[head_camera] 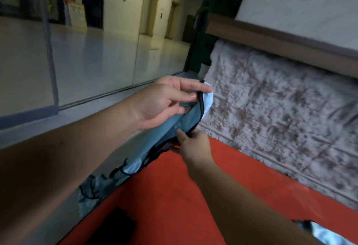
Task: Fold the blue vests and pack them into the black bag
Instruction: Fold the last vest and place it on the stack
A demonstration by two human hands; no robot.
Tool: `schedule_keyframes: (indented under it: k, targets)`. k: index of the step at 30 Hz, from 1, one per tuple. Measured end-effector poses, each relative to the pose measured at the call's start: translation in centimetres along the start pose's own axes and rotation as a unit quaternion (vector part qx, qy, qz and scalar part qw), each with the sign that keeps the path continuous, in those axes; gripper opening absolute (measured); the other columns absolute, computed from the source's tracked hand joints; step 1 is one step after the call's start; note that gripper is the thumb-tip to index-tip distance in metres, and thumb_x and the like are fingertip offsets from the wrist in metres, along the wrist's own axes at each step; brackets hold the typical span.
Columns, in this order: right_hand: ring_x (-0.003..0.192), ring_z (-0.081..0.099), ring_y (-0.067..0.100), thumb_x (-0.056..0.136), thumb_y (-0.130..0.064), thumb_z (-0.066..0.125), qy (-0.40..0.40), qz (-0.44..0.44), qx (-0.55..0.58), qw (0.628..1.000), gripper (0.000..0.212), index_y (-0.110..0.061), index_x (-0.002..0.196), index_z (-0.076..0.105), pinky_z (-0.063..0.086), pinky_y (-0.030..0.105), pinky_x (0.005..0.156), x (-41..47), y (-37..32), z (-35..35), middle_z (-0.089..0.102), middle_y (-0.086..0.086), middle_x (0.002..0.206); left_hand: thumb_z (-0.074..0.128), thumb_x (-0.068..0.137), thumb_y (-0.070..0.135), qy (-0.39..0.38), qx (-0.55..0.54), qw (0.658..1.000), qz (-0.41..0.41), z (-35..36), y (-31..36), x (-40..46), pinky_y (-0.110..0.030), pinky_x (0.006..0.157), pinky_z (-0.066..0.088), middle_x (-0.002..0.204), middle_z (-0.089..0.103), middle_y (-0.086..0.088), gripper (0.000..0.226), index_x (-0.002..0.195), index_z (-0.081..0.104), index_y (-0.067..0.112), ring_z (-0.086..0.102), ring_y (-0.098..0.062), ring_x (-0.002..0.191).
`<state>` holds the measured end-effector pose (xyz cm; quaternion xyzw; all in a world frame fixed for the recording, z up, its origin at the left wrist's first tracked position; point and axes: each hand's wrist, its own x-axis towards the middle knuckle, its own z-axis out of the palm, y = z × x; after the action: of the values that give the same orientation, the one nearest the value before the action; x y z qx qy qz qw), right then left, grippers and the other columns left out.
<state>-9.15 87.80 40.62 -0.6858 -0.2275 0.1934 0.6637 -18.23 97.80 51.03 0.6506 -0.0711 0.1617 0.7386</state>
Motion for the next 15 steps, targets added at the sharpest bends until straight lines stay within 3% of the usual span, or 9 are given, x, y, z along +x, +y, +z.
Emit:
schedule_keyframes:
  k: [3, 6, 8, 10, 11, 12, 14, 15]
  targets:
    - [0.071, 0.069, 0.033, 0.1, -0.002, 0.051, 0.074, -0.031, -0.019, 0.997, 0.018, 0.006, 0.094, 0.066, 0.061, 0.051, 0.072, -2.9, -5.6, -6.7, 0.07, 0.018, 0.079, 0.058, 0.084, 0.005, 0.012, -0.011, 1.0, 0.008, 3.9, 1.9, 0.7, -0.05, 0.116, 0.039, 0.134, 0.063, -0.019, 0.051, 0.135, 0.06, 0.002, 0.058, -0.031, 0.129]
    - [0.063, 0.063, 0.029, 0.099, 0.003, 0.047, 0.123, -0.055, -0.051, 0.99, 0.026, -0.004, 0.087, 0.069, 0.06, 0.051, 0.067, -7.2, -9.9, -12.8, 0.068, 0.011, 0.07, 0.078, 0.077, 0.014, 0.043, 0.053, 0.997, 0.028, 7.9, 0.9, 0.2, -0.041, 0.116, 0.039, 0.133, 0.062, -0.003, 0.068, 0.14, 0.057, 0.025, 0.059, -0.011, 0.121]
    - [0.062, 0.061, 0.03, 0.097, 0.003, 0.045, 0.157, -0.06, -0.069, 0.983, 0.026, -0.003, 0.09, 0.069, 0.058, 0.043, 0.059, -10.3, -12.5, -16.4, 0.067, 0.014, 0.071, 0.096, 0.064, 0.025, 0.051, 0.173, 0.984, 0.002, 11.2, -1.3, -0.6, -0.026, 0.108, 0.041, 0.15, 0.044, 0.008, 0.108, 0.152, 0.036, 0.039, 0.048, -0.004, 0.13]
    - [0.059, 0.06, 0.029, 0.096, 0.003, 0.044, 0.188, -0.063, -0.067, 0.978, 0.026, -0.005, 0.085, 0.067, 0.054, 0.04, 0.058, -13.5, -14.6, -19.5, 0.065, 0.014, 0.069, 0.098, 0.051, 0.043, 0.028, 0.297, 0.953, -0.055, 15.1, -4.5, -1.9, -0.024, 0.104, 0.042, 0.152, 0.037, 0.012, 0.137, 0.159, 0.014, 0.039, 0.042, -0.007, 0.134]
    - [0.058, 0.059, 0.028, 0.095, 0.002, 0.045, 0.202, -0.064, -0.066, 0.975, 0.026, -0.006, 0.081, 0.065, 0.053, 0.038, 0.058, -15.0, -15.7, -20.8, 0.062, 0.013, 0.067, 0.091, 0.05, 0.05, 0.016, 0.342, 0.937, -0.067, 16.6, -6.6, -2.3, -0.027, 0.103, 0.046, 0.145, 0.047, 0.009, 0.129, 0.158, 0.022, 0.033, 0.05, -0.011, 0.131]
    - [0.057, 0.057, 0.026, 0.095, 0.001, 0.046, 0.22, -0.07, -0.072, 0.97, 0.026, -0.008, 0.078, 0.064, 0.052, 0.032, 0.054, -16.7, -16.7, -22.4, 0.06, 0.011, 0.065, 0.082, 0.054, 0.051, 0.013, 0.367, 0.927, -0.078, 18.3, -7.9, -2.9, -0.03, 0.099, 0.05, 0.132, 0.06, 0.006, 0.103, 0.146, 0.044, 0.027, 0.06, -0.015, 0.122]
    - [0.056, 0.052, 0.021, 0.094, -0.001, 0.049, 0.253, -0.083, -0.092, 0.96, 0.025, -0.007, 0.076, 0.064, 0.042, 0.024, 0.043, -19.7, -17.8, -25.8, 0.055, 0.006, 0.062, 0.068, 0.065, 0.032, 0.031, 0.408, 0.905, -0.113, 20.6, -10.3, -3.7, -0.031, 0.085, 0.057, 0.103, 0.074, 0.004, 0.039, 0.104, 0.07, 0.027, 0.071, -0.018, 0.099]
    - [0.056, 0.049, 0.02, 0.093, -0.002, 0.05, 0.263, -0.08, -0.104, 0.956, 0.023, -0.006, 0.076, 0.066, 0.037, 0.024, 0.042, -20.7, -18.0, -27.1, 0.052, 0.005, 0.061, 0.065, 0.067, 0.021, 0.048, 0.447, 0.884, -0.129, 20.8, -11.4, -3.9, -0.032, 0.079, 0.058, 0.095, 0.076, 0.002, 0.028, 0.094, 0.073, 0.024, 0.073, -0.019, 0.092]
